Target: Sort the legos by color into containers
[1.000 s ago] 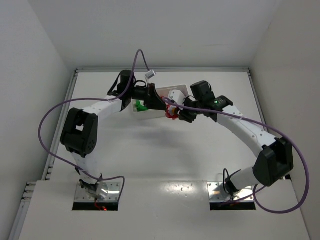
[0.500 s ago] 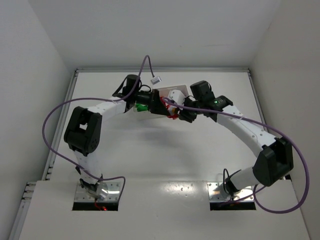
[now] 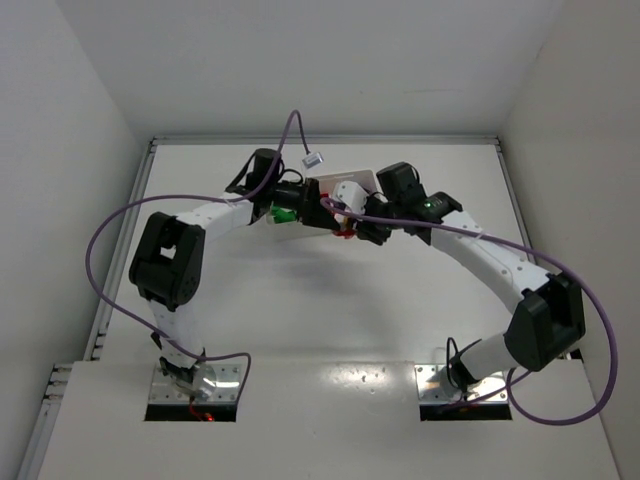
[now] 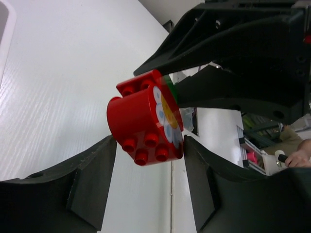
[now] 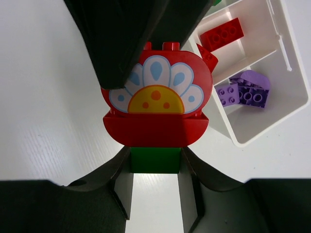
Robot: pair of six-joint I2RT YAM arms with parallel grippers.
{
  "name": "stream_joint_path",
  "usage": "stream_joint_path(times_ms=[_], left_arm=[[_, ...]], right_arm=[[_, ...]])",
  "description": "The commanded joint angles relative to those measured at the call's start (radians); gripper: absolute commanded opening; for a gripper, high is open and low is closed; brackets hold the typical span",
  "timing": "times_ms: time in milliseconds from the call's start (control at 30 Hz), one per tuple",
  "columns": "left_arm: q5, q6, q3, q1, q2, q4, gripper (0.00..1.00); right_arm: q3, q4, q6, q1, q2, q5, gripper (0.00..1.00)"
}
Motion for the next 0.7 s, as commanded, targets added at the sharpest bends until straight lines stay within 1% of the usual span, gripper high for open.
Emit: stream_joint_path(times_ms=[0, 100, 200, 233, 333, 367, 433, 500, 600, 667], left_arm=[[0.027, -0.052, 0.018, -0.006, -0.001, 0.122, 0.63], [0.050, -0.121, 0.018, -0.006, 0.009, 0.192, 0.58], [0.059, -0.160, 0.018, -0.006, 0.009, 0.231, 0.49], [0.059, -0.170, 0.018, -0.006, 0.009, 0.241, 0.41], [0.068, -0.171, 0.009, -0.006, 0.018, 0.242, 0.24], [0.068, -0.171, 0.000, -0.006, 0.018, 0.252, 0.14], [0.068, -0.171, 0.000, -0.006, 0.018, 0.252, 0.06], [0.068, -0.171, 0.000, 0.004, 0.009, 0.252, 0.03], [0.045, -0.171, 0.000, 0.027, 0.009, 0.262, 0.02], [0.045, -0.183, 0.000, 0.064, -0.001, 0.271, 0.02]], right_arm=[[0.006, 0.044, -0.020, 0.026, -0.006, 0.024, 0.03], [-0.012, 0.068, -0.030, 0.035, -0.006, 0.061, 0.03], [-0.022, 0.079, -0.030, 0.044, -0.006, 0.088, 0.03], [-0.034, 0.088, -0.030, 0.044, -0.006, 0.089, 0.03], [-0.043, 0.110, -0.030, 0.054, -0.006, 0.130, 0.03], [-0.052, 0.110, -0.030, 0.054, -0.006, 0.151, 0.03], [-0.063, 0.131, -0.030, 0.054, -0.015, 0.173, 0.03], [-0.074, 0.142, -0.030, 0.054, -0.015, 0.202, 0.03], [-0.115, 0.166, -0.011, 0.044, -0.037, 0.227, 0.03], [-0.143, 0.166, -0.011, 0.034, -0.063, 0.242, 0.03]])
